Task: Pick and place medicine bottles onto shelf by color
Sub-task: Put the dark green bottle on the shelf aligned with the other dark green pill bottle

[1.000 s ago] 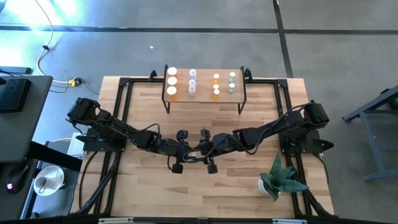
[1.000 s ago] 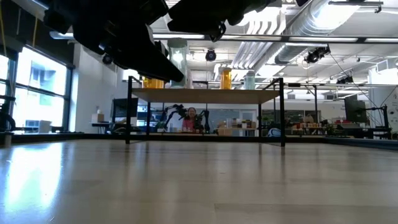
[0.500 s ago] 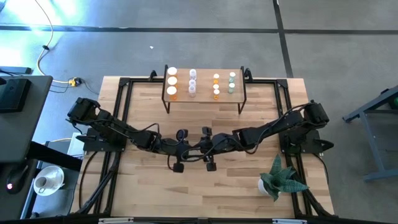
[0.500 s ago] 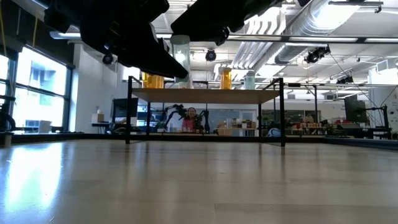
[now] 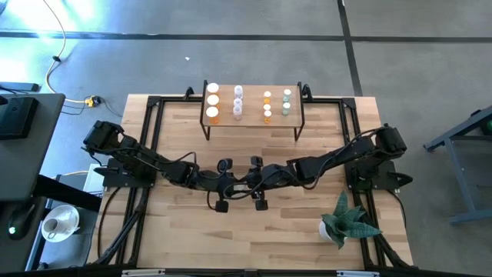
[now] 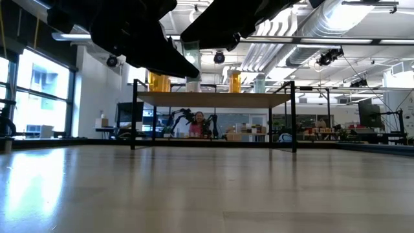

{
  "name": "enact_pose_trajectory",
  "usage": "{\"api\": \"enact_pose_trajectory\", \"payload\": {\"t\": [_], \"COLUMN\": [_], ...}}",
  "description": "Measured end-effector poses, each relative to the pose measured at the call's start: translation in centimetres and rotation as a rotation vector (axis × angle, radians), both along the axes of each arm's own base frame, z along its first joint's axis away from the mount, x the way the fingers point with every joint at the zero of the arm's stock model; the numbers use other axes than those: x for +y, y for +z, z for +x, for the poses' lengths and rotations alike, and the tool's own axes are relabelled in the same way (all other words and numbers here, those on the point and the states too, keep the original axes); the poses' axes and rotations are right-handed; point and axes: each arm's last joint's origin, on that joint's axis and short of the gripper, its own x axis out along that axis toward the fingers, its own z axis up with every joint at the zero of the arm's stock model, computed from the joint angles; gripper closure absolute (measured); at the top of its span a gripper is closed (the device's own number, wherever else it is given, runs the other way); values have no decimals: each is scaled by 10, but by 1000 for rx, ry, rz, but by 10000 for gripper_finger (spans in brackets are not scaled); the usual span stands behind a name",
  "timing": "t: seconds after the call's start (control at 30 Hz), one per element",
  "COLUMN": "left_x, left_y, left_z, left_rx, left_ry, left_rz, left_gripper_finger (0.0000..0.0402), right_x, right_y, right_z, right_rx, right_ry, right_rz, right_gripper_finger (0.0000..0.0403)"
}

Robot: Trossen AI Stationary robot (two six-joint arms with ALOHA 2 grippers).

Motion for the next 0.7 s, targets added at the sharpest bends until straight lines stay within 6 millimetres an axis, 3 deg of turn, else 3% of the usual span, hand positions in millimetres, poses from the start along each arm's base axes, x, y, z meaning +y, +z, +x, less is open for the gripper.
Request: {"api": "enact_pose_trajectory", "payload": {"t": [0.17, 0.43, 0.7], "left_x": [1, 1, 1], "left_y": [1, 2, 2], "left_z": [0, 1, 1], "left_rx": [-9, -24, -22], "left_ry": [16, 20, 36], "left_rz": [17, 16, 62], "left_gripper_finger": [302, 302, 289], "right_x": [-2, -5, -5], "right_y": [0, -1, -1], "right_z": [0, 0, 0], "right_rx": [3, 15, 19], "right_ry": [-11, -12, -14], "right_rz": [7, 18, 16], "right_gripper_finger": [256, 303, 302]}}
